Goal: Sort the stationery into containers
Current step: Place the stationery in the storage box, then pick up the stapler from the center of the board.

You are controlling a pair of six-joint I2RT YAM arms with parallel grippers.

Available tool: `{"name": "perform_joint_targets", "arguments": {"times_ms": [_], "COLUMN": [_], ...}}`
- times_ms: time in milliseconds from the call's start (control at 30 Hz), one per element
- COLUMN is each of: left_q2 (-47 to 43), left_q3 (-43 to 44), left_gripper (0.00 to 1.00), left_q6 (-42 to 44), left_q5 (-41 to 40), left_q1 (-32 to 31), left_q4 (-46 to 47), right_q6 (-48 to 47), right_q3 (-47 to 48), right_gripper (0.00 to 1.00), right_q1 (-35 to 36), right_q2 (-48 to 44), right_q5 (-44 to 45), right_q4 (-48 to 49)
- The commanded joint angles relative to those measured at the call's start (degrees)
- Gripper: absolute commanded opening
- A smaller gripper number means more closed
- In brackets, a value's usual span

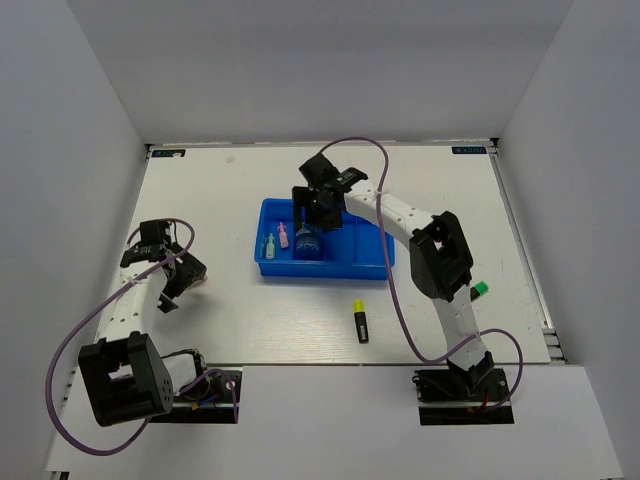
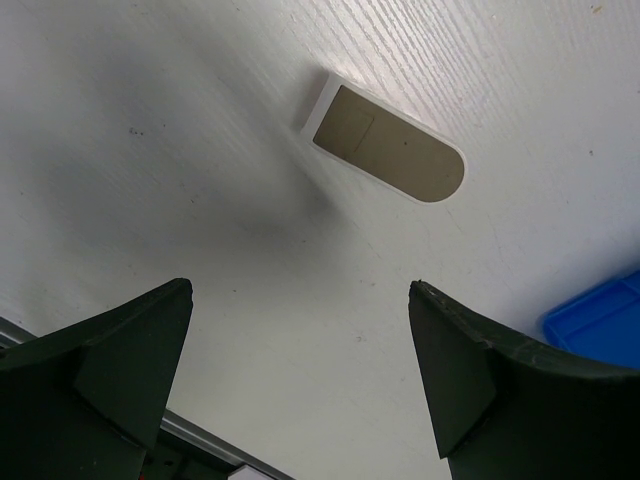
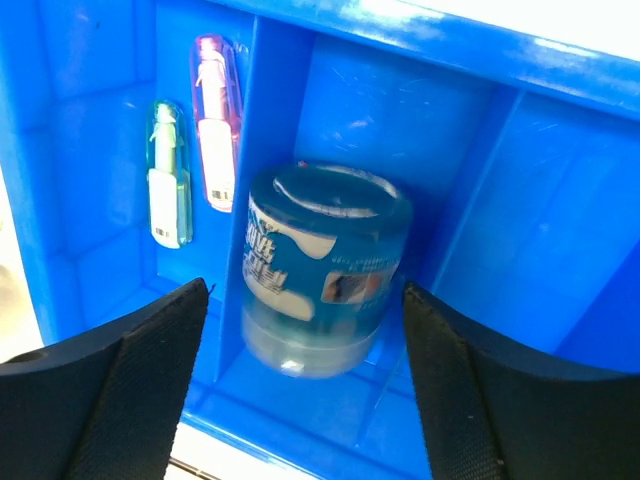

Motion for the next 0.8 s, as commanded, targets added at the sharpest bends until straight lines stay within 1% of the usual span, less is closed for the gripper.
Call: {"name": "perform_joint_targets", "arguments": {"times_ms": [0, 33, 133, 233, 267, 300, 333, 367, 400, 433, 467, 500, 533, 567, 600, 633, 667, 700, 733, 767], "left_q2": [-0.5, -0.5, -0.3, -0.1, 0.0, 0.3, 1.0, 1.3, 2.1, 3.3, 4.5, 5.3, 6.1, 7.9, 8.4, 8.6, 8.2, 7.9, 7.4, 7.3], "left_q3": [1.8, 1.8, 2.2, 2.9, 3.0, 3.1, 3.4, 3.6, 4.3, 4.9, 5.8, 6.9, 7.3, 7.9, 8.0, 7.1, 6.2, 5.7, 4.1, 3.7], "left_gripper": [1.00, 1.00, 1.00, 1.00, 1.00, 1.00, 1.00, 1.00, 1.00, 1.00, 0.98, 0.95, 0.93, 0.90, 0.79, 0.76, 0.76, 0.76, 0.78, 0.80], "left_q6": [-0.1, 0.1, 0.4, 0.9, 1.0, 1.2, 1.3, 1.5, 1.8, 1.9, 1.0, -0.1, -5.3, -7.1, -9.0, -15.4, -17.2, -18.9, -25.5, -27.4], "left_q5": [0.3, 0.3, 0.1, -0.6, -1.0, -1.4, -2.8, -3.0, -3.0, -2.5, -2.1, -0.3, 0.2, 0.9, 1.5, 1.7, 2.4, 2.5, 2.1, 1.4], "left_q1": [0.3, 0.3, 0.4, 0.3, 0.3, 0.3, 0.3, 0.4, 0.3, 0.3, 0.3, 0.8, 0.9, 1.0, 0.2, 0.8, 0.8, 0.9, 0.9, 0.9], "left_q4": [0.6, 0.6, 0.5, 0.7, 0.9, 1.0, 1.1, 1.4, 1.6, 1.4, 1.0, -0.7, -1.6, -1.9, -1.6, -0.9, 0.2, 1.7, 2.8, 3.5], "right_q6": [-0.4, -1.0, -1.7, -4.5, -6.2, -9.9, -11.9, -13.9, -20.4, -23.1, -26.1, -33.4, -36.1, -37.8, -38.8, -40.2, -40.8, -41.4, -42.7, -43.2], "right_q3": [0.0, -0.1, -0.1, -0.4, -0.9, -1.4, -1.5, -2.2, -4.1, -7.3, -9.6, -13.9, -18.9, -21.3, -28.0, -30.1, -31.7, -34.6, -36.9, -37.9], "right_gripper": [0.81, 0.83, 0.83, 0.76, 0.71, 0.69, 0.69, 0.67, 0.66, 0.64, 0.57, 0.33, 0.17, 0.04, 0.00, 0.00, 0.00, 0.00, 0.01, 0.02], "right_q1": [0.1, 0.1, 0.1, 0.1, 0.0, -0.2, -0.4, -0.5, -0.5, -0.9, -0.9, -1.1, -1.6, -1.7, -1.9, -2.0, -2.3, -2.2, -2.3, -2.6], "right_q2": [-2.9, -3.5, -4.4, -7.3, -8.1, -9.4, -11.3, -12.2, -14.5, -17.8, -19.4, -24.9, -29.2, -31.0, -34.7, -36.5, -40.6, -41.9, -43.0, -45.8], "right_q5": [-0.2, -0.2, -0.2, -4.3, -5.3, -7.2, -12.8, -14.2, -16.0, -24.6, -27.6, -29.5, -30.6, -30.0, -29.1, -27.4, -26.7, -26.1, -25.8, -25.8], "right_q4": [1.3, 1.4, 1.8, 2.5, 3.3, 4.0, 4.4, 4.8, 5.1, 5.8, 7.9, 9.4, 10.4, 13.3, 15.7, 17.8, 18.3, 19.0, 19.2, 19.1]}}
